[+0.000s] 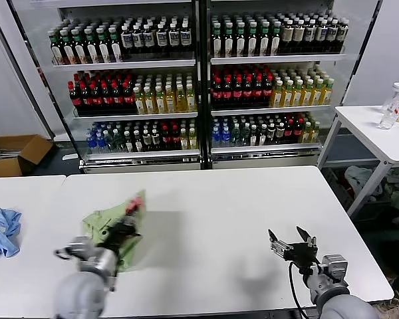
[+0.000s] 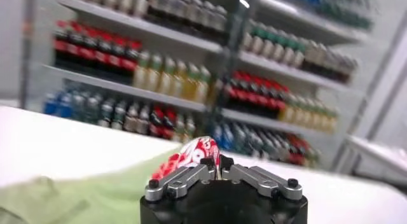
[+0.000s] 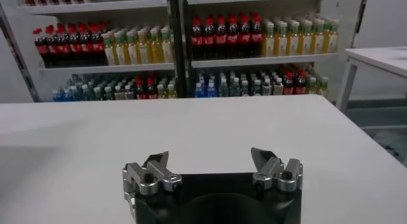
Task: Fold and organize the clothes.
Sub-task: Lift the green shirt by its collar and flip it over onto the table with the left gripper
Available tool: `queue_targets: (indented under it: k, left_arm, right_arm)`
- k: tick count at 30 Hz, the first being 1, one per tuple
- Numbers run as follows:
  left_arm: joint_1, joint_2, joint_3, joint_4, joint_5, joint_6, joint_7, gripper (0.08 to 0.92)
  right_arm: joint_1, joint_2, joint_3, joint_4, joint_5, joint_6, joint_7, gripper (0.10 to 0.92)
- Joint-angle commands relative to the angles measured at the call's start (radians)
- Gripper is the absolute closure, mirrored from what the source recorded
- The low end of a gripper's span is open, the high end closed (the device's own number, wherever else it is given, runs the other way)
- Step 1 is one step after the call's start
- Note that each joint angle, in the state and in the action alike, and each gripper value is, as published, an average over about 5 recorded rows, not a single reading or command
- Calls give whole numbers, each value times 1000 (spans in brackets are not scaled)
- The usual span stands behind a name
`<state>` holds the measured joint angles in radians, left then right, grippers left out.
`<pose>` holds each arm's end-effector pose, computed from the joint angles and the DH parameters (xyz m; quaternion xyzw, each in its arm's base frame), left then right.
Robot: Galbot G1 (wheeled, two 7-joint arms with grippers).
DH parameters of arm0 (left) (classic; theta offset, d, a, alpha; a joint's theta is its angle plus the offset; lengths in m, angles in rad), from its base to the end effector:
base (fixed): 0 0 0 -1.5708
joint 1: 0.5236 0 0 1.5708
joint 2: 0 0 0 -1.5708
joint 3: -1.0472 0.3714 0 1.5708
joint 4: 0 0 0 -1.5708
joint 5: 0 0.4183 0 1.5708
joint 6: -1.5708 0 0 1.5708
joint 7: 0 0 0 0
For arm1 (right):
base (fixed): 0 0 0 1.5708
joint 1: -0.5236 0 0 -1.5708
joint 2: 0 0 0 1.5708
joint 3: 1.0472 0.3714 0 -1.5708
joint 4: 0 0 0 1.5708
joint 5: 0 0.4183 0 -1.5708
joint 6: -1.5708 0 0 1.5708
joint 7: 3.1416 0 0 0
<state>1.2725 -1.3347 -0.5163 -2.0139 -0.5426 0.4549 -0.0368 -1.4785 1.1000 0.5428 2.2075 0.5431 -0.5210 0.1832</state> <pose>0.3265 0.0422 -0.2671 -0.0853 -0.9779 0.1364 0.1337 0.2610 -0.0614 -0.2373 0.0558 -0.9803 -0.0075 0.1894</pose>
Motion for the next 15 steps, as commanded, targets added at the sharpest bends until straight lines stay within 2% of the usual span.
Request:
queue_targets:
  k: [1,5,8,11,15]
  left_arm:
    - [-122,-147,477,126,358,15,-58,893]
    - [-177,-183,506,212,387,26,-94,893]
    - [-185,-188,509,210,374,4,-64,888]
    - [-163,-175,499,140,281,-37,-3,842]
    - [-108,-150,443,-4,112,-57,25,726]
  right_arm:
    - [-30,0,49,24,10,-1,1,203]
    - [-26,2,45,23,10,-3,-1,203]
    - [-17,3,36,20,14,-2,-5,203]
    - [1,3,17,14,27,4,-5,203]
    - [38,10,-40,4,48,28,8,203]
